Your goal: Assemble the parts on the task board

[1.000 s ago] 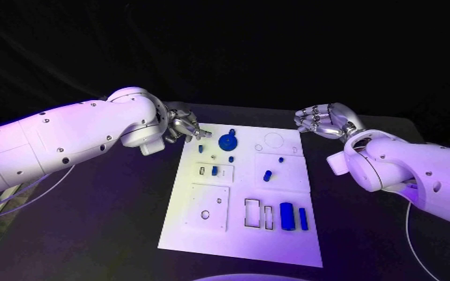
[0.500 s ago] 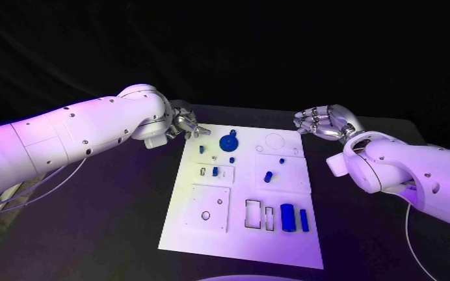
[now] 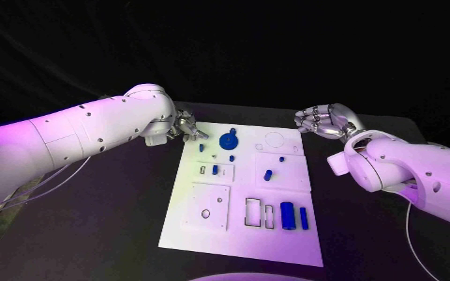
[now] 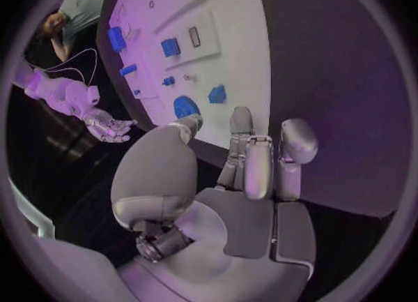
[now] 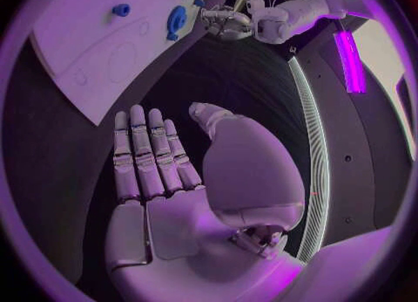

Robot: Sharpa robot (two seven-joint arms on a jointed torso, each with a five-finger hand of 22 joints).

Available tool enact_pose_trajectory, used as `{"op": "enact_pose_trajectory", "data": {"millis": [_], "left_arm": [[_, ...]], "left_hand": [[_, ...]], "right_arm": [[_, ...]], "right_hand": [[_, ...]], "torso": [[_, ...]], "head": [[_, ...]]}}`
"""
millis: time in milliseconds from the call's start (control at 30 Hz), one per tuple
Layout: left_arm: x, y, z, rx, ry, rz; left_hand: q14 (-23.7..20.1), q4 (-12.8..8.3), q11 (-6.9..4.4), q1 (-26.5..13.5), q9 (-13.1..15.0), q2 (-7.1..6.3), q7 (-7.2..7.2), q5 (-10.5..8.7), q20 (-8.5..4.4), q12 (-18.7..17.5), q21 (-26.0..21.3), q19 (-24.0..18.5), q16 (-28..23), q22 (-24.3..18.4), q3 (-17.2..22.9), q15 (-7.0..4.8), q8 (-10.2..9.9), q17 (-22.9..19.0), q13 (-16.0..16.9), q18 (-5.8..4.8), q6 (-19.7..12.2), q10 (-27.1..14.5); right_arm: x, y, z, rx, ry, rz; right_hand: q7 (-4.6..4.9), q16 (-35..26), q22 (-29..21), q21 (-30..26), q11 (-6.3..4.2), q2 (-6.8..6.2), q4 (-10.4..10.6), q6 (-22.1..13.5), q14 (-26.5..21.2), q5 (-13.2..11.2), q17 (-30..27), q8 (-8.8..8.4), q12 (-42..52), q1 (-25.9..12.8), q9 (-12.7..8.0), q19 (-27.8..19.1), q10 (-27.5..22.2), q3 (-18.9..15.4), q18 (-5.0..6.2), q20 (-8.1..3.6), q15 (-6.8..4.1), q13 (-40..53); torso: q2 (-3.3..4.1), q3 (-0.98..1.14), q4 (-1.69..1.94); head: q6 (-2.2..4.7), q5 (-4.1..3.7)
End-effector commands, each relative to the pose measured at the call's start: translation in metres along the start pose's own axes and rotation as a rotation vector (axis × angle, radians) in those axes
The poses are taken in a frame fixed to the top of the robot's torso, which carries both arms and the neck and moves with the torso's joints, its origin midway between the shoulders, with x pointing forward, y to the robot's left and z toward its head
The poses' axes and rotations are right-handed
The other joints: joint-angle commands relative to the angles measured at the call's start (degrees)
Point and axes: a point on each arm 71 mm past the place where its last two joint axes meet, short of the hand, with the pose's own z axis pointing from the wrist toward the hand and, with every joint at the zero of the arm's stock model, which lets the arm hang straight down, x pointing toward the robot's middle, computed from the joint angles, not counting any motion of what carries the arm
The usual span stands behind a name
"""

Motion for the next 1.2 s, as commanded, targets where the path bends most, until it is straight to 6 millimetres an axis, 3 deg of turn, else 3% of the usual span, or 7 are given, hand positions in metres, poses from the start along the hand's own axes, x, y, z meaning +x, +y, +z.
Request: {"op": "enact_pose_trajectory", "data": {"millis": [33,467,667,1200], "left_arm": [[0.0035,-0.0024,0.0019,-0.001,0.033,0.038],[0.0109,-0.0073,0.0053,0.025,0.081,-0.013],[0.0117,-0.0083,0.0066,0.027,0.081,-0.023],[0.0126,-0.0076,0.0071,0.033,0.087,-0.051]], "left_hand": [[2.15,-0.07,0.0,-0.09,0.07,0.38,0.03,-0.12,0.09,0.2,0.26,0.37,-0.16,0.09,-0.29,0.19,0.35,3.09,-0.09,0.58,0.62,-0.33],[1.85,-0.09,-0.16,0.7,0.12,0.43,-0.16,-0.05,0.09,0.54,0.02,-0.01,-0.43,-0.28,-0.36,0.09,0.82,2.64,-0.08,0.66,0.98,-0.34],[1.81,-0.08,-0.47,2.91,-0.26,1.4,-0.46,0.03,-0.04,1.36,0.24,0.19,-0.27,0.21,0.51,-0.18,0.85,2.73,0.06,0.59,1.57,0.0],[2.05,-0.21,-0.85,8.19,-0.96,1.47,-0.81,0.05,-0.31,2.53,1.05,1.15,0.25,1.75,2.27,-0.51,0.78,3.17,0.16,0.3,2.18,0.4]], "right_arm": [[0.0019,0.0007,0.0,-0.008,0.017,0.0],[0.0034,0.0009,0.0004,-0.012,0.017,0.001],[0.0041,0.001,0.0005,-0.011,0.02,0.002],[0.0035,0.0009,0.0001,-0.012,0.017,0.002]], "right_hand": [[3.49,-0.25,-0.05,-0.16,0.4,0.21,0.06,0.38,0.42,0.27,-0.06,-0.14,0.17,-0.53,-0.07,-0.49,-0.08,-0.13,0.59,0.07,0.16,-0.07],[3.52,-0.35,-0.21,-0.2,0.42,0.53,0.24,0.35,0.42,0.35,-0.12,-0.15,0.19,-0.7,-0.11,-0.71,-0.13,-0.08,0.57,0.09,0.2,-0.08],[3.51,-0.37,-0.24,-0.2,0.42,0.57,0.24,0.35,0.43,0.37,-0.12,-0.15,0.2,-0.69,-0.12,-0.74,-0.14,-0.07,0.57,0.09,0.2,-0.08],[3.54,-0.47,-0.4,-0.16,0.44,0.67,0.45,0.34,0.46,0.69,-0.18,-0.16,0.24,-0.99,-0.16,-0.86,-0.19,-0.17,0.58,0.11,0.22,-0.08]], "torso": [[-0.01,-0.04,0.05],[-0.09,0.01,0.06],[-0.05,-0.02,0.0],[-0.09,-0.02,0.03]], "head": [[-0.08,0.0],[-0.03,0.38],[-0.09,0.45],[-0.17,0.08]]}}
